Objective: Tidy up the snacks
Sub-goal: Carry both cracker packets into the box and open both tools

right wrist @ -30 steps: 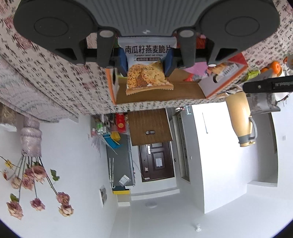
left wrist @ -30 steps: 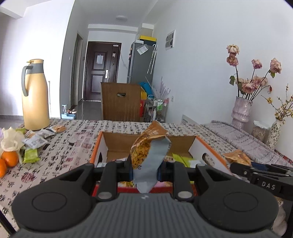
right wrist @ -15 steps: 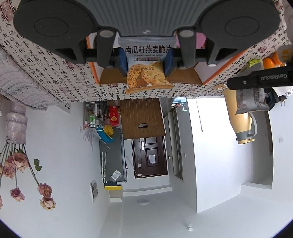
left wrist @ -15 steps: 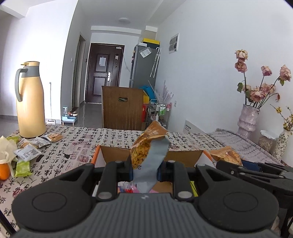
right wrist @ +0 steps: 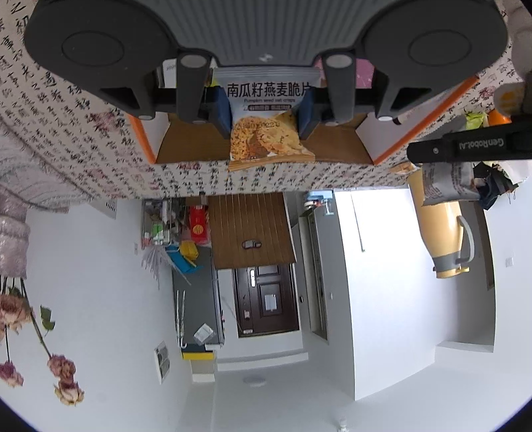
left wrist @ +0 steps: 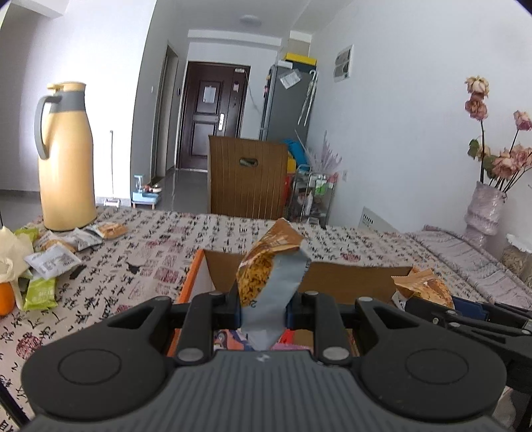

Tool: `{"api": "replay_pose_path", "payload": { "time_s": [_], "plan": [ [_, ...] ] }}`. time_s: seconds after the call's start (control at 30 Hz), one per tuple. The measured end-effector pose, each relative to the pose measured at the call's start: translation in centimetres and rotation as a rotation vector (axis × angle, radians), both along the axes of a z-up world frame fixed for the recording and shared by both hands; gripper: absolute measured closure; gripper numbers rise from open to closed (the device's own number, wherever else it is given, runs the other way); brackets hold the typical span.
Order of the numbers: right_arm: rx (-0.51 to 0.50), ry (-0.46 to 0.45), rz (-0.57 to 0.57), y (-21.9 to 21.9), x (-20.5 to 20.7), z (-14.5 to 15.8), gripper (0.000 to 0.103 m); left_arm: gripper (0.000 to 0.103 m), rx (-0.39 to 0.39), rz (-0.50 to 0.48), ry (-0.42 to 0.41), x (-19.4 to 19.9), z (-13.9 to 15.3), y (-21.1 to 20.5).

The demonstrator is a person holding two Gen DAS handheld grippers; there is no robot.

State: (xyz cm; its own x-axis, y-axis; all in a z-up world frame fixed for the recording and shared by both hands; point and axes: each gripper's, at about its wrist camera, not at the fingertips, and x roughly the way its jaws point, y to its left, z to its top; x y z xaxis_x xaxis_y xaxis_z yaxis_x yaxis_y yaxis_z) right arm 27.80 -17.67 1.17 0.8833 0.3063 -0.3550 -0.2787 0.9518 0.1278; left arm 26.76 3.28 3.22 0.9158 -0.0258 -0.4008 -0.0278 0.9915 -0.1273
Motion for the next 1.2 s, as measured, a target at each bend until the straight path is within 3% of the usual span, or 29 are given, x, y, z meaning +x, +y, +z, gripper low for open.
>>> {"api": "replay_pose_path", "payload": {
  "time_s": [0.27,0.3,0.33,0.37,0.4,0.43,0.47,0.5,0.97,1.2],
  "plan": [
    [-0.019,0.042,0.008,0.2,0.3,-1.0,0.061,0.08,0.01,0.012,0.024,0.2,-0.9,0.2],
    [-0.016,0.04,0.007,0.1,0.2,-1.0,0.06,0.074,0.006,0.019,0.022,0.1,-0.9,0.3],
    [-0.014,0.035,0.003,0.1,0.2,-0.9,0.058,0.059,0.001,0.026,0.021,0.0,-0.9,0.4],
    [-0.01,0.031,-0.001,-0.1,0.1,-0.9,0.047,0.05,-0.003,0.038,0.016,-0.1,-0.9,0.6],
    [-0.006,0.029,-0.005,-0.2,0.2,-0.8,0.029,0.03,-0.003,0.053,0.006,-0.3,-0.8,0.7],
    [-0.004,0.025,-0.011,-0.3,0.2,-0.8,0.02,0.01,-0.004,0.068,-0.004,-0.5,-0.7,0.8],
    [-0.002,0.021,-0.017,-0.3,0.1,-0.8,0.007,0.003,-0.009,0.081,-0.019,-0.8,-0.5,0.9],
    [0.004,0.015,-0.021,-0.5,0.0,-0.7,0.0,0.0,-0.011,0.09,-0.035,-1.1,-0.4,1.0],
    [0.019,0.011,-0.024,-0.8,-0.2,-0.7,0.0,0.0,-0.01,0.112,-0.039,-1.3,0.0,0.9],
    [0.014,-0.033,-0.027,-0.8,-1.4,0.8,0.0,0.0,-0.01,0.125,-0.07,-2.5,1.4,0.6]
  ]
}}
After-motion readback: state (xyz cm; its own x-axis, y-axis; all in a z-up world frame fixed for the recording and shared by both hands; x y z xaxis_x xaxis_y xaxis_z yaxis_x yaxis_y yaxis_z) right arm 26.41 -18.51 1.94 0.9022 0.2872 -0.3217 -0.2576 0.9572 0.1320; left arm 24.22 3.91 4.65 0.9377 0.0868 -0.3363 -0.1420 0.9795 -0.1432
